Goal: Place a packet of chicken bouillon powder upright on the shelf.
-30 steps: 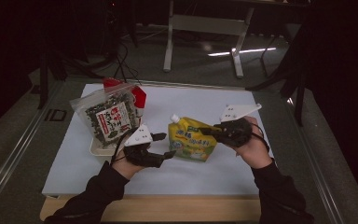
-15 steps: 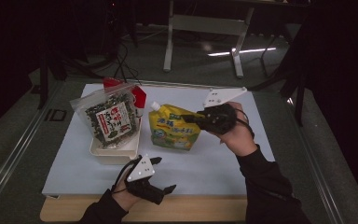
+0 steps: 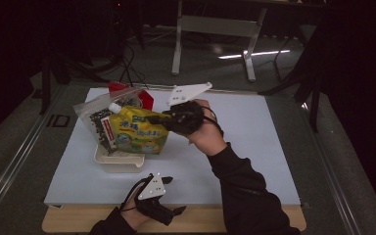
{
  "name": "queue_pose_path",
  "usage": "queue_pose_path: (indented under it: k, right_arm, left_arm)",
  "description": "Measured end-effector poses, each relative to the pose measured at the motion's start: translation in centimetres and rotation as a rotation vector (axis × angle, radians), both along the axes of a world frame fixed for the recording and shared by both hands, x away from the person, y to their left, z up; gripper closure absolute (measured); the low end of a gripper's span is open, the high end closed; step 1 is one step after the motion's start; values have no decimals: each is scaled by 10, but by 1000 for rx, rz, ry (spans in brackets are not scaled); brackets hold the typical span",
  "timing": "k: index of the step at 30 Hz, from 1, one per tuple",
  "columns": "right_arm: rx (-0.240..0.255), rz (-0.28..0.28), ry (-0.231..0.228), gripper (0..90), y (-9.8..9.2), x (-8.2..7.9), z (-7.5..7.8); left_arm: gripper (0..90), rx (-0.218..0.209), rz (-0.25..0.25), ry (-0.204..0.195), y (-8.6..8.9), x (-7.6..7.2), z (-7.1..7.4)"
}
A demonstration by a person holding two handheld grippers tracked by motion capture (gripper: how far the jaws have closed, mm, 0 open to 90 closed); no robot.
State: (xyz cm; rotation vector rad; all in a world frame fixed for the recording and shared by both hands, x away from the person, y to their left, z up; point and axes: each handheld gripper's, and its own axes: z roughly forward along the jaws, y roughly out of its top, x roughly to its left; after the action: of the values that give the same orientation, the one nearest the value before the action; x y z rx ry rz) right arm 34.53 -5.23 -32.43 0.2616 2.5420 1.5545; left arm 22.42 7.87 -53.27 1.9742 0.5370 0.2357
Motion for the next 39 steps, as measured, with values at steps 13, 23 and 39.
queue_pose_path:
  k: [13,23,39]
  right_arm:
    - [-2,72,62,900,54,10,-39]
    - [-60,91,89,900,78,9,-64]
    - [-83,88,142,769,74,9,-87]
  left_arm:
    - [22,-1,14,-4,2,0,-3]
    - [22,2,19,-10,3,1,-4]
    - [22,-12,30,-4,5,4,-4]
